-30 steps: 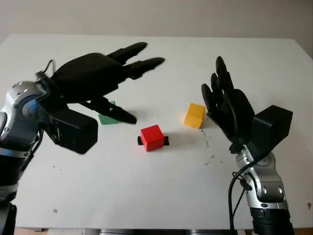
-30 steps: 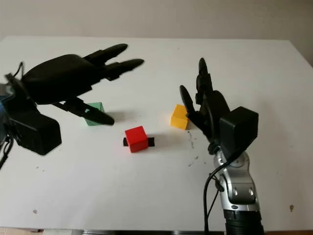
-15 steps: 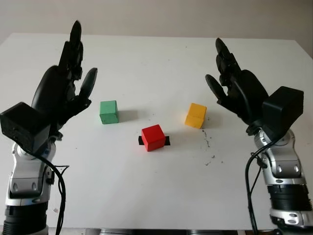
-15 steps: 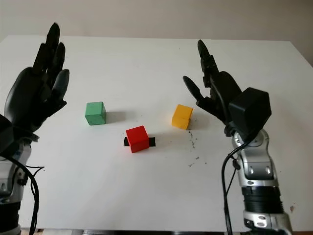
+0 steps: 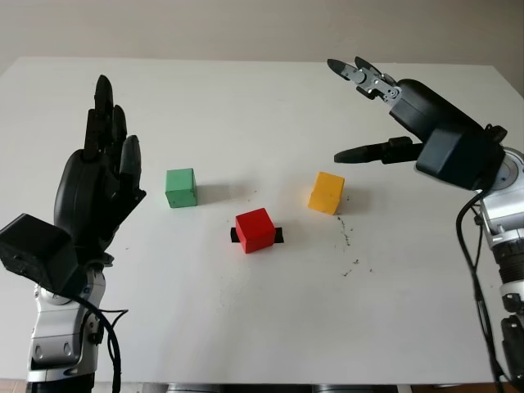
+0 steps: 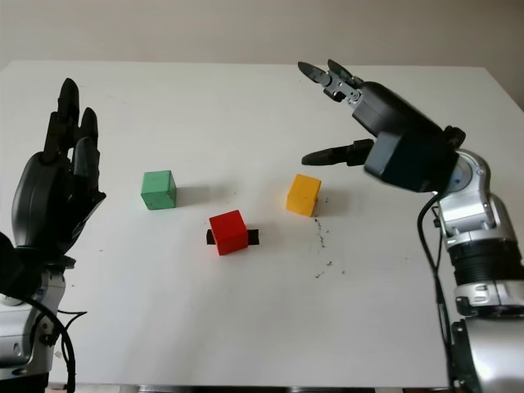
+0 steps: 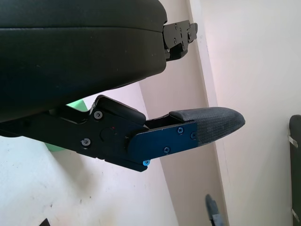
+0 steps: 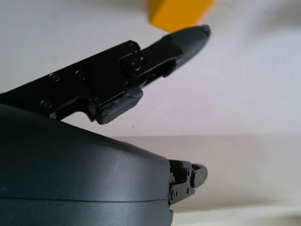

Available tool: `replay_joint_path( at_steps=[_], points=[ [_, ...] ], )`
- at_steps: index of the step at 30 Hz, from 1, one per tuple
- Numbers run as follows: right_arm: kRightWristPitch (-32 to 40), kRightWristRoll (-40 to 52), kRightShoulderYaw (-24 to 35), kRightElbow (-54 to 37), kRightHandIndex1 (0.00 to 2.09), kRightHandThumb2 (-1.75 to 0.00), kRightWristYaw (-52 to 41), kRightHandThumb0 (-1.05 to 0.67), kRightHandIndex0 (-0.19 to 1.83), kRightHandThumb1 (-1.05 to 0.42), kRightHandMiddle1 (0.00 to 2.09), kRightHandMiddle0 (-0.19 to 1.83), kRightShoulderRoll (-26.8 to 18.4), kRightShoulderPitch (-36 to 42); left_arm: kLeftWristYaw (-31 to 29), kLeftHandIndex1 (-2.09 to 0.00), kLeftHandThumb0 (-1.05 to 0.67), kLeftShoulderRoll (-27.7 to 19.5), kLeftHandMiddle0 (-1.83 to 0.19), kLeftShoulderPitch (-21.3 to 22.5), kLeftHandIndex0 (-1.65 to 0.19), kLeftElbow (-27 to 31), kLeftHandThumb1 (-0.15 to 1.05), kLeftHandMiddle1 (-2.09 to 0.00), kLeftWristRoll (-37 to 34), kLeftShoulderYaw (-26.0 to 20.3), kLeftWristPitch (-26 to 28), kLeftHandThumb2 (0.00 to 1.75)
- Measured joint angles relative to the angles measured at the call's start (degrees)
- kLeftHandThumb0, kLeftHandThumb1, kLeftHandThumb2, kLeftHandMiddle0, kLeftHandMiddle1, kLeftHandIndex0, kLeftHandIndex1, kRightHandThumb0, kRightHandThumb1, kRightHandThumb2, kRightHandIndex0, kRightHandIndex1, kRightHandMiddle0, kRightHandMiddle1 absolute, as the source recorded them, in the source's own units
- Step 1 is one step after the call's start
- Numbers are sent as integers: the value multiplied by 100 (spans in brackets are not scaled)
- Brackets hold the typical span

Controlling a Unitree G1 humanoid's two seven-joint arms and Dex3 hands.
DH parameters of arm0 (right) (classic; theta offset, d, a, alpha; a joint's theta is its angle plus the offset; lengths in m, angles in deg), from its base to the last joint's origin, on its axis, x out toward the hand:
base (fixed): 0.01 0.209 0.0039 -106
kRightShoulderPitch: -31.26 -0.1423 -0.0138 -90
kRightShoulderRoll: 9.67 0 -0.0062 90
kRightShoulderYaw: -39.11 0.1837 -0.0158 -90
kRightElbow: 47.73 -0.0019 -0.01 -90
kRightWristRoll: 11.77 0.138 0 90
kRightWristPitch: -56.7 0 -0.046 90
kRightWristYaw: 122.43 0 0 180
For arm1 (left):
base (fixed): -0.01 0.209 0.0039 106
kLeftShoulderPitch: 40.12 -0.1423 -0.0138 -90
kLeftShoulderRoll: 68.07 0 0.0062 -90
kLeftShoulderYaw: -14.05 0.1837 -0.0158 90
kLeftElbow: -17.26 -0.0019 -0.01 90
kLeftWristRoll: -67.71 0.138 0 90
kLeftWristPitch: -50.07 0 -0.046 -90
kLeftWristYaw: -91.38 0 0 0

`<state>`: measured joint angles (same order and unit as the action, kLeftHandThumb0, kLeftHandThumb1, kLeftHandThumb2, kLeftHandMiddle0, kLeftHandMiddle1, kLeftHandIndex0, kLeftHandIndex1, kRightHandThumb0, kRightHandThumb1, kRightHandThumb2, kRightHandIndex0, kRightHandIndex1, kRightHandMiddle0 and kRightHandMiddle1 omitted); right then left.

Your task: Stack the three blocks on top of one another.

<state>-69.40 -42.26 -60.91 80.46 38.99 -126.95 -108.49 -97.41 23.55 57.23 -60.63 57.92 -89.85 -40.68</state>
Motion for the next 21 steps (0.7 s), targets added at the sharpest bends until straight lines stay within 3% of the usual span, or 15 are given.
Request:
replay_joint_path(
  at_steps=[5, 11, 21],
  points=[
    [-1060, -1563, -841, 588, 8, -3, 1036, -68, -2, -79, 13, 19, -407, -789, 128, 0, -78, 125, 19, -46, 19, 68, 105, 0, -11, 32, 75, 66],
    [-1459, -2907, -1728, 939, 8, -4, 2114, -65, 2, -76, 13, 26, -503, -1312, 203, 0, -79, 198, 19, -73, 19, 97, 105, 0, 7, 97, 142, 65],
    [-1668, -3764, -2606, 1194, 6, -6, 3139, -58, 4, -78, 11, 32, -501, -1451, 265, 0, -77, 243, 19, -104, 19, 109, 105, 0, 127, 179, 159, 66]
  ],
)
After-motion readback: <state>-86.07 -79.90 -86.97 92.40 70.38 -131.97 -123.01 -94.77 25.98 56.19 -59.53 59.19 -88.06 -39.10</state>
